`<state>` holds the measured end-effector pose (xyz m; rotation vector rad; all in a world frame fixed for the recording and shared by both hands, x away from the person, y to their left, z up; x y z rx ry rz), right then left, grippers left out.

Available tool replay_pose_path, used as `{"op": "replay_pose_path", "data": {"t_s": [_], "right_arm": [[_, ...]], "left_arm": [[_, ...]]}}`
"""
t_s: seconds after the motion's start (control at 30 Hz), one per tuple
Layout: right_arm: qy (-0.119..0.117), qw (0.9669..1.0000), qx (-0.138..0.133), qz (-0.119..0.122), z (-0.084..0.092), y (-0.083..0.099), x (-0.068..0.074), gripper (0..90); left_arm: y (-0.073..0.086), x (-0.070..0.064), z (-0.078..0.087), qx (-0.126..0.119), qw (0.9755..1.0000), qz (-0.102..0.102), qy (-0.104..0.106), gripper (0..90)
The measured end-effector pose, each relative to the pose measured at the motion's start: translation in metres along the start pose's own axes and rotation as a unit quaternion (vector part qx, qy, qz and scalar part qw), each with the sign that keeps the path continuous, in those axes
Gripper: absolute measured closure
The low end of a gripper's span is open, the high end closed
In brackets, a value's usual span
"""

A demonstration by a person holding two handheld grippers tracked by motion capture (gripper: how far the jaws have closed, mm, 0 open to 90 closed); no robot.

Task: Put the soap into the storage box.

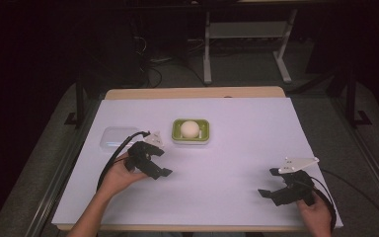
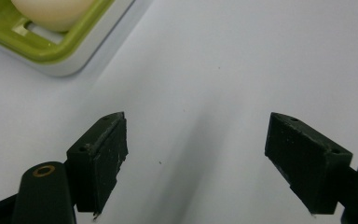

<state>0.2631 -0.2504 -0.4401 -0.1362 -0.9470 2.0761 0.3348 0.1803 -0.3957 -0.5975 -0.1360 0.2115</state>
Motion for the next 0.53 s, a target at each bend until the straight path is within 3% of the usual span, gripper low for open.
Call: {"op": "replay_pose_path", "data": {"t_s": [0.47, 0.53], "right_arm": [[-0.001, 1.0000, 0.004, 0.009, -0.002, -0.001, 0.006, 13.6], [-0.001, 0.9999, 0.007, 0.009, -0.001, -0.001, 0.007, 13.6]], "left_arm": [[0.053, -0.033, 0.006, -0.030, 0.9989, 0.034, -0.013, 19.9], [0.060, -0.036, 0.008, -0.045, 0.9980, 0.039, -0.019, 19.9]]}}
Point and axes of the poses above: each handheld gripper's, and its own axes: z roughly backward along the jaws, y roughly out of its underside, x roughly to its left, the point moved 1 cm from there along -z, roughly forward along the jaws, and after that the axes turned 12 degrees about -z, right-handed, at the moved point
